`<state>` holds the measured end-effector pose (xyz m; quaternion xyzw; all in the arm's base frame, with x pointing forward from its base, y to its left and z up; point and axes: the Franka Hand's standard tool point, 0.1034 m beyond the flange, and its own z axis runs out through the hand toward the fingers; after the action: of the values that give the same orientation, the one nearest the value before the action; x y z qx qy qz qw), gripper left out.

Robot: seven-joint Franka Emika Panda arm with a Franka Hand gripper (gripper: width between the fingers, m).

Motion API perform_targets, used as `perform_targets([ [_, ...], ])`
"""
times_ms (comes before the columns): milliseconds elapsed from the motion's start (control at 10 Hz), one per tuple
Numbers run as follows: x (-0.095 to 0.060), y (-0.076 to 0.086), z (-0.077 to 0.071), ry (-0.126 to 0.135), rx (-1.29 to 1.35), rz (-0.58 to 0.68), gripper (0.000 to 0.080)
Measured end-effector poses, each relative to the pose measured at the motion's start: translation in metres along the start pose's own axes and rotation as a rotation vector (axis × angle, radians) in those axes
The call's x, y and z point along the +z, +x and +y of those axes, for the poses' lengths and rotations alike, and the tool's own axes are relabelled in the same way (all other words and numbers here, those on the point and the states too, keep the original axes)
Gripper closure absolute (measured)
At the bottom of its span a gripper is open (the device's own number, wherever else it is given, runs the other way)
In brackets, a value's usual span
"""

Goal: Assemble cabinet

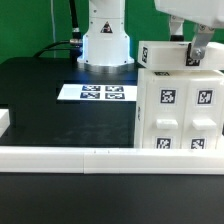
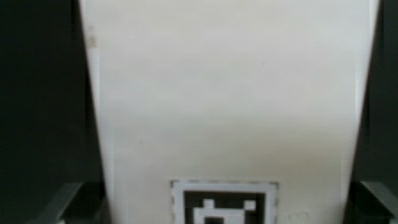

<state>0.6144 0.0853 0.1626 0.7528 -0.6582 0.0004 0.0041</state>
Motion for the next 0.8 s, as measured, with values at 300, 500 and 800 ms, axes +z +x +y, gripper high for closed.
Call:
perform_targets([
  [300,0.0002,-0.0018,-0.0003,0.001,0.175,-0.02,0.0225],
  [500,0.0005,-0.0043,-0.0004,0.001,0.164,-0.024,0.0051],
  [800,-0.0089,-0.0073,-0.0025,0.02,0.123,-0.03,0.0004],
])
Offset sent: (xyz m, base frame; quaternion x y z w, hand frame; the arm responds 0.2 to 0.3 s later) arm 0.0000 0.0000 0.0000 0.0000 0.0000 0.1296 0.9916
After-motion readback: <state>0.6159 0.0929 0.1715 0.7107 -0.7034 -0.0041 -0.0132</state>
